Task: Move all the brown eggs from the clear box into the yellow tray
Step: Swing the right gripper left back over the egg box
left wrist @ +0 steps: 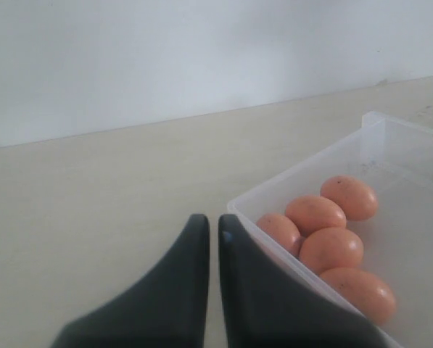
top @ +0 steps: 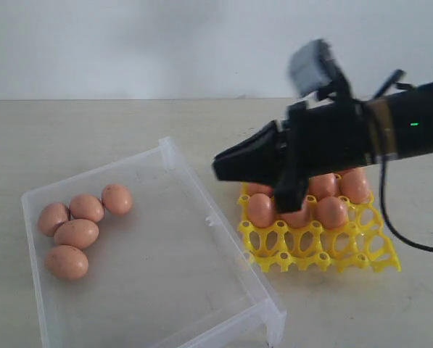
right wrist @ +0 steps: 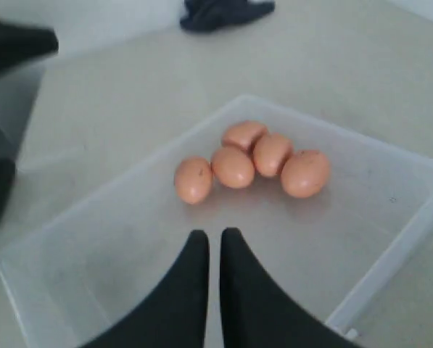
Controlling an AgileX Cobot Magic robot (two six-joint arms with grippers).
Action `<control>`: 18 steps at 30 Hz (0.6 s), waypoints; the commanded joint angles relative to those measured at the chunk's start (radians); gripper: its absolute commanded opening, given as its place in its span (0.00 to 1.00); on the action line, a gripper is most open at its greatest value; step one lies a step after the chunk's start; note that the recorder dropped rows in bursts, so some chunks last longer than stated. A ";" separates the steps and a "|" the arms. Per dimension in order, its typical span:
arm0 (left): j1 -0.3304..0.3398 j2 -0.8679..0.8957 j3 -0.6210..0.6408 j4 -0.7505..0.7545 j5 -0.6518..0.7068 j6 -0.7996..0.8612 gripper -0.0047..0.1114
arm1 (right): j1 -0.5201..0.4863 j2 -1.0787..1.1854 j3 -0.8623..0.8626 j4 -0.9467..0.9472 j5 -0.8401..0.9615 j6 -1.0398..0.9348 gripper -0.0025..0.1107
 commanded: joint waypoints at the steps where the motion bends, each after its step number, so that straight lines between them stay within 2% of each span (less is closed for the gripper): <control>1: -0.003 -0.003 0.004 -0.007 -0.008 -0.001 0.08 | 0.324 -0.011 -0.098 -0.117 0.610 0.030 0.02; 4: -0.003 -0.003 0.004 -0.007 -0.008 -0.001 0.08 | 0.526 0.016 -0.150 -0.117 1.056 0.017 0.02; 6: -0.003 -0.003 0.004 -0.007 -0.008 -0.001 0.08 | 0.609 0.046 -0.193 -0.117 1.210 0.019 0.02; 9: -0.003 -0.003 0.004 -0.007 -0.008 -0.001 0.08 | 0.655 0.116 -0.262 -0.050 1.200 0.036 0.02; 10: -0.003 -0.003 0.004 -0.007 -0.008 -0.001 0.08 | 0.653 0.173 -0.317 0.160 1.230 0.099 0.02; 11: -0.003 -0.003 0.004 -0.007 -0.008 -0.001 0.08 | 0.644 0.195 -0.342 0.268 1.248 0.074 0.02; 12: -0.003 -0.003 0.004 -0.007 -0.008 -0.001 0.08 | 0.630 0.245 -0.409 0.560 1.304 -0.149 0.02; 13: -0.003 -0.003 0.004 -0.007 -0.008 -0.001 0.08 | 0.628 0.265 -0.438 0.719 1.336 -0.275 0.02; 14: -0.003 -0.003 0.004 -0.007 -0.008 -0.001 0.08 | 0.627 0.305 -0.521 1.046 1.446 -0.652 0.02; 15: -0.003 -0.003 0.004 -0.007 -0.008 -0.001 0.08 | 0.627 0.324 -0.572 1.172 1.519 -0.812 0.02; 16: -0.003 -0.003 0.004 -0.007 -0.008 -0.001 0.08 | 0.623 0.382 -0.685 1.419 1.740 -1.101 0.02; 18: -0.003 -0.003 0.004 -0.007 -0.008 -0.001 0.08 | 0.615 0.457 -0.810 1.555 1.902 -1.206 0.02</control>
